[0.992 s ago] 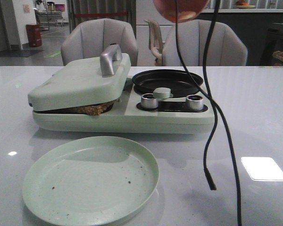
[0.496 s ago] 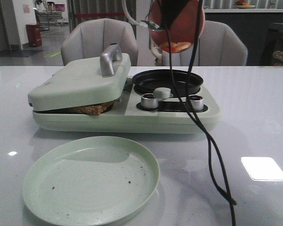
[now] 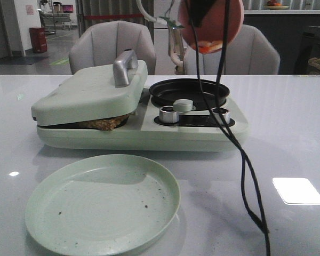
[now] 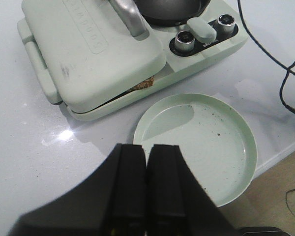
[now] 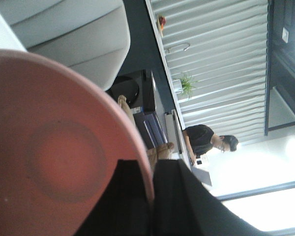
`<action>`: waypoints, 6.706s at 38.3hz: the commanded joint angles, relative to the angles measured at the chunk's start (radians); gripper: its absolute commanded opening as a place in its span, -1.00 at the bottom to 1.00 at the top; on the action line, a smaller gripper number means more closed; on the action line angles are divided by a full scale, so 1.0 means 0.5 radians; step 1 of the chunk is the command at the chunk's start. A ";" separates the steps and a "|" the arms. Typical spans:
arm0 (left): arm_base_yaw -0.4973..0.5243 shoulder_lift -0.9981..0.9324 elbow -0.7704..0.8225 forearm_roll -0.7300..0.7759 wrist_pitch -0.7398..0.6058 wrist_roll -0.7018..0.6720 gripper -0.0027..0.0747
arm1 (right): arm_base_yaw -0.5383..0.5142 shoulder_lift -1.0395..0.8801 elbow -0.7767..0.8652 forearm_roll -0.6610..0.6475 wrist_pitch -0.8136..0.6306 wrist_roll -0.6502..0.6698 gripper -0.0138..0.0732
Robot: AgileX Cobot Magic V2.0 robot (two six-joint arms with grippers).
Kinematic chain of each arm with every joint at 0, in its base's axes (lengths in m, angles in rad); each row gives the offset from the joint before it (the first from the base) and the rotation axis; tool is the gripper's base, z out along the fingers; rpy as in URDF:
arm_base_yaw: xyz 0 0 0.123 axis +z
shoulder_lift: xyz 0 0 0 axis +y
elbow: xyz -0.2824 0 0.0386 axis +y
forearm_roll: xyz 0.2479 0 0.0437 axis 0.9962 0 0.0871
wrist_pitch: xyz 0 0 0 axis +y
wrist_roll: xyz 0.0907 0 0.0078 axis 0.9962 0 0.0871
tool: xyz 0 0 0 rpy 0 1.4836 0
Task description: Make breakfast with bread and shrimp
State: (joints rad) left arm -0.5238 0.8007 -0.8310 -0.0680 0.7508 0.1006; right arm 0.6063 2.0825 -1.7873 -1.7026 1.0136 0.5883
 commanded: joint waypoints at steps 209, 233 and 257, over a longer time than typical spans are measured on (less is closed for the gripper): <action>0.733 -0.927 1.004 0.161 -1.028 -0.249 -0.67 | -0.929 -3.238 2.386 3.192 -0.172 -0.907 -0.59; 1.036 -1.653 1.676 0.080 -1.600 -0.249 -0.67 | -0.929 -3.238 2.386 3.192 -0.171 -0.907 -0.59; 1.036 -1.653 1.676 0.064 -1.618 -0.249 -0.67 | -0.929 -3.238 2.386 3.192 -0.173 -0.907 -0.59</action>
State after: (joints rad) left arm -0.0057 -0.0040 0.0009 -0.0280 0.0373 -0.0205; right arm 0.1422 0.4573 -0.5666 -0.0993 0.9850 0.1471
